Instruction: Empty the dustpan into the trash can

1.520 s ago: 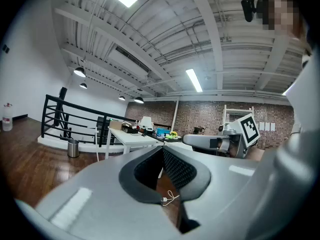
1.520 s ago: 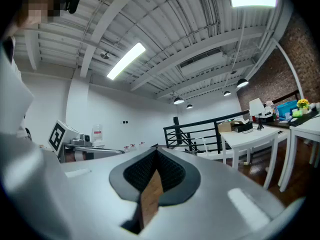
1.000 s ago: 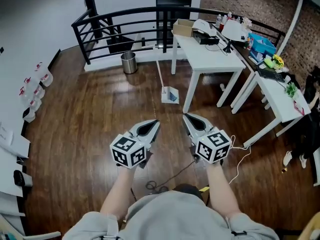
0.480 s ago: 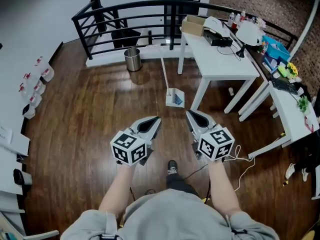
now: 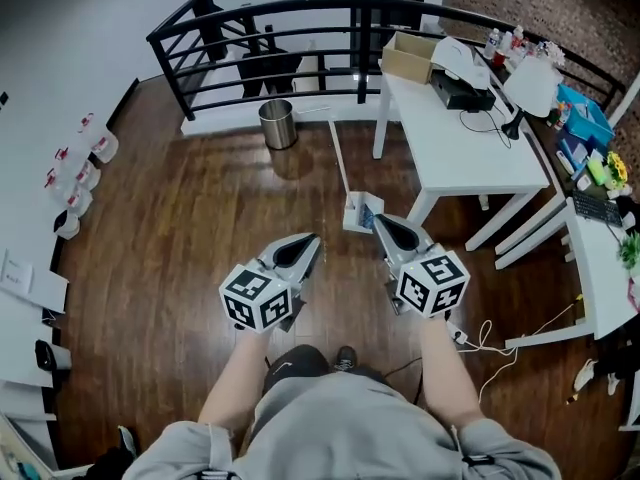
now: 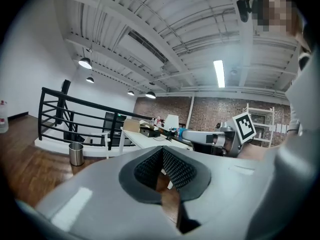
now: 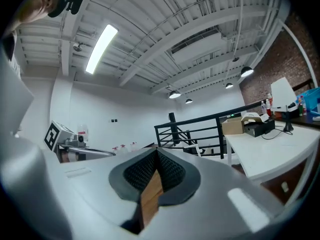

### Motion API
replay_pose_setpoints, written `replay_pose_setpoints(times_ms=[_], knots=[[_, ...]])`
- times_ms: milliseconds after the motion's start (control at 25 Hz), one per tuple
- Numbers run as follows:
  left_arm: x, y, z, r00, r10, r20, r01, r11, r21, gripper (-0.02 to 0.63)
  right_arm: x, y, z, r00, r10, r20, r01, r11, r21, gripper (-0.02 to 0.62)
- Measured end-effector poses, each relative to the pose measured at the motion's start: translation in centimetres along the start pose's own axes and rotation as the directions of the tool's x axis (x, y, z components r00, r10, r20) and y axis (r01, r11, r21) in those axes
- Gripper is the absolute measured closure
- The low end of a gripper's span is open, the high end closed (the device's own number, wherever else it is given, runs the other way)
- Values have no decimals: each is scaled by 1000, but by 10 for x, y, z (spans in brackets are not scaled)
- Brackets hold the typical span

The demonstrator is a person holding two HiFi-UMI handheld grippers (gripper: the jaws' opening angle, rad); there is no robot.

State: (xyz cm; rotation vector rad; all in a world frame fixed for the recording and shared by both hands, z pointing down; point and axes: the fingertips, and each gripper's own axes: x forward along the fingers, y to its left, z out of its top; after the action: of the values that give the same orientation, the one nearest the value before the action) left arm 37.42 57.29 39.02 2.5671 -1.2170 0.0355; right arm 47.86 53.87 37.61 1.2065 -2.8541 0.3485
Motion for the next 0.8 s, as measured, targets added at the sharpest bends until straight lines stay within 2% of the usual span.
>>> replay_pose_setpoints(times_ms=[160,400,800], knots=[[28,44,11,1000,24,2,-24,1000,-13,601,41,-31,6,1000,-7,-11,7,1000,-11,595],[71,130,25,1000,0,7,0,999,-36,600,121,-65,12,998,-57,-32,55,997,-56,595],[126,284,43,996,-82,-40,78,994,-77,600,264,-111,1,966,-232,-110,223,971,-86,595]])
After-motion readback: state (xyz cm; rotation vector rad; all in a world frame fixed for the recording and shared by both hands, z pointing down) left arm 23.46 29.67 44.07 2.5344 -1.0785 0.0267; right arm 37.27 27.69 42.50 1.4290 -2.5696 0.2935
